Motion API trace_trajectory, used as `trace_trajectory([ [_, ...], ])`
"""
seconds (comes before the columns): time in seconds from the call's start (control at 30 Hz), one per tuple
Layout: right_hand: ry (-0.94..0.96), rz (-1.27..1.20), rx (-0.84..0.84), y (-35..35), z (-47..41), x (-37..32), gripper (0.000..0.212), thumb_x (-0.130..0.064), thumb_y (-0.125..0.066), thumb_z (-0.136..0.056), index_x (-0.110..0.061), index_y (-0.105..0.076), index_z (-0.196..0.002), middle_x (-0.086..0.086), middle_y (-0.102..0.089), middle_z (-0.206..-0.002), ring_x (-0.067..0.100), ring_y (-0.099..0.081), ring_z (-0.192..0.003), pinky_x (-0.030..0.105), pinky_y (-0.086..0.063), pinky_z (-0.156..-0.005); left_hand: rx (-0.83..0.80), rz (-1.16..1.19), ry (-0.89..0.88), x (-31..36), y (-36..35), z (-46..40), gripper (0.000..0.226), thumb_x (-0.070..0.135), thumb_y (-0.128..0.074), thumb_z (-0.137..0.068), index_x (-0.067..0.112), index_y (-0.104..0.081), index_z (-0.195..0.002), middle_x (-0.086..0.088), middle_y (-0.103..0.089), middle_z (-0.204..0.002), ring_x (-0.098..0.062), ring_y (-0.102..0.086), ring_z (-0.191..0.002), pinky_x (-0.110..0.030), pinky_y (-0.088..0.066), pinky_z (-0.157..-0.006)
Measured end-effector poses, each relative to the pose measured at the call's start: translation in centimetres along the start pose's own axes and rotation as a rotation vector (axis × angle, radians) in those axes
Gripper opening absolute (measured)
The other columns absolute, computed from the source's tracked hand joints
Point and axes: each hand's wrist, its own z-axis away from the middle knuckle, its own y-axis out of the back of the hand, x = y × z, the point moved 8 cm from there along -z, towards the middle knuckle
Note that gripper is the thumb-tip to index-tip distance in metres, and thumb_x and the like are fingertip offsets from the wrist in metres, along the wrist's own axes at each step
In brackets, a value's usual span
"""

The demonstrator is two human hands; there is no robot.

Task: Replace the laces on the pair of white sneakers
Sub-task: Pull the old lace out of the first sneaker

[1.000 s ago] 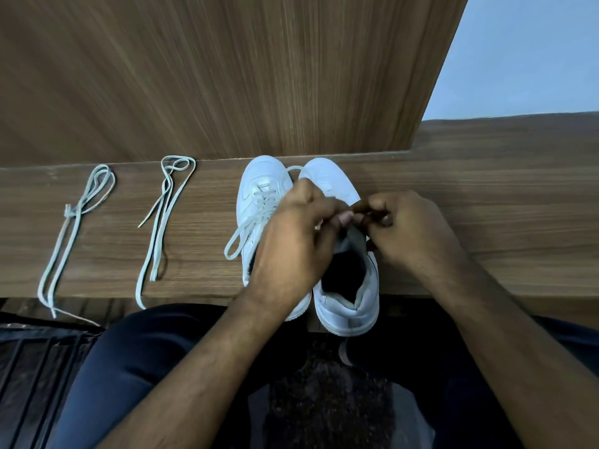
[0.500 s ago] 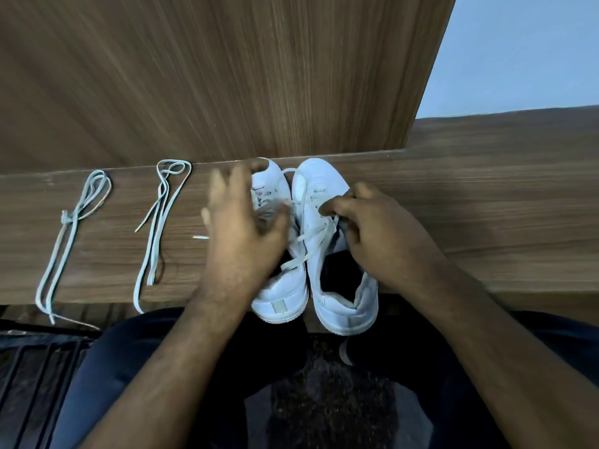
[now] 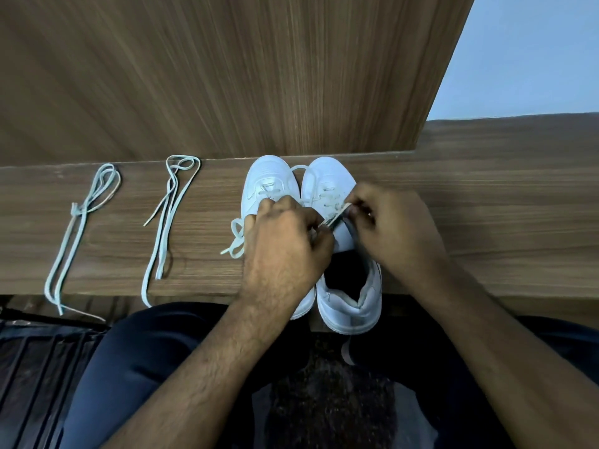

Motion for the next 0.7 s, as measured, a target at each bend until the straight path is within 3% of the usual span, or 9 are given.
trace_trajectory([
  [0.13,-0.275,-0.263,0.107,0.9,0.1,2.8,0.017,-0.013,-0.051,-0.093,-0.02,-0.067,-0.092,-0.004,-0.071,-0.076,0.013,-0.069,-0.066,0.039,-0.058,-0.067,-0.03,0.071,0.12,-0.8,-0.3,-0.1,0.011,0.031,-0.064,-0.087,0.025,-0.071,-0.08,0.011,-0.055,-0.092,-0.016,-0.041,-0.102,-0.031,-0.016,-0.079],
  [0.27,0.055,-0.086,0.052,1.9,0.7,-1.0,0.023,-0.021,-0.044,-0.093,-0.019,-0.065,-0.104,-0.007,-0.063,-0.099,0.013,-0.063,-0.082,0.033,-0.049,-0.071,-0.078,0.158,0.179,-1.6,-0.5,-0.5,0.044,0.036,-0.066,-0.092,0.02,-0.049,-0.054,0.012,-0.054,-0.089,-0.014,-0.041,-0.103,-0.033,-0.016,-0.08],
  [0.37,0.174,0.097,-0.019,-0.3,1.4,-2.7,0.024,-0.039,-0.05,-0.098,-0.02,-0.065,-0.102,-0.006,-0.056,-0.106,0.016,-0.058,-0.093,0.031,-0.046,-0.072,-0.091,0.177,0.182,-1.9,-0.7,-0.7,0.038,0.036,-0.065,-0.094,0.022,-0.058,-0.06,0.014,-0.053,-0.094,-0.015,-0.044,-0.108,-0.034,-0.019,-0.083],
  [0.47,0.149,0.139,-0.043,-1.7,1.1,-1.5,0.019,-0.035,-0.059,-0.095,-0.018,-0.066,-0.091,-0.002,-0.056,-0.1,0.024,-0.058,-0.095,0.038,-0.047,-0.08,-0.061,0.199,0.178,-2.0,-0.8,-0.5,0.031,0.035,-0.067,-0.092,0.019,-0.065,-0.065,0.016,-0.054,-0.101,-0.014,-0.042,-0.108,-0.034,-0.021,-0.085],
  [0.53,0.117,-0.092,-0.025,-1.3,0.7,-1.4,0.018,-0.032,-0.057,-0.095,-0.017,-0.067,-0.09,-0.002,-0.058,-0.1,0.022,-0.058,-0.098,0.04,-0.048,-0.085,-0.031,0.153,0.17,-1.8,-0.5,-0.4,0.028,0.037,-0.067,-0.09,0.018,-0.071,-0.069,0.018,-0.053,-0.107,-0.009,-0.033,-0.102,-0.032,-0.016,-0.081],
  [0.57,0.04,-0.317,0.0,-0.6,0.5,-1.2,0.018,-0.029,-0.055,-0.096,-0.017,-0.066,-0.089,-0.001,-0.062,-0.099,0.017,-0.06,-0.096,0.034,-0.047,-0.086,-0.019,0.123,0.16,-1.8,-0.3,-0.4,0.025,0.038,-0.067,-0.089,0.02,-0.073,-0.072,0.019,-0.052,-0.111,-0.007,-0.028,-0.1,-0.03,-0.012,-0.078],
  [0.63,-0.177,-0.913,0.075,0.8,0.4,-0.7,0.022,-0.022,-0.049,-0.103,-0.015,-0.06,-0.085,0.002,-0.067,-0.086,0.009,-0.063,-0.081,0.025,-0.048,-0.079,-0.008,0.095,0.136,-1.6,-0.1,-0.5,0.022,0.04,-0.069,-0.087,0.023,-0.075,-0.074,0.02,-0.052,-0.116,-0.004,-0.024,-0.1,-0.028,-0.009,-0.074],
  [0.7,-0.281,-1.2,0.085,1.5,0.4,-0.5,0.029,-0.023,-0.043,-0.106,-0.013,-0.052,-0.081,0.0,-0.057,-0.063,0.011,-0.058,-0.06,0.027,-0.051,-0.068,-0.008,0.096,0.133,-1.7,-0.1,-0.6,0.022,0.043,-0.07,-0.086,0.025,-0.076,-0.075,0.021,-0.052,-0.121,-0.004,-0.023,-0.103,-0.029,-0.01,-0.077],
])
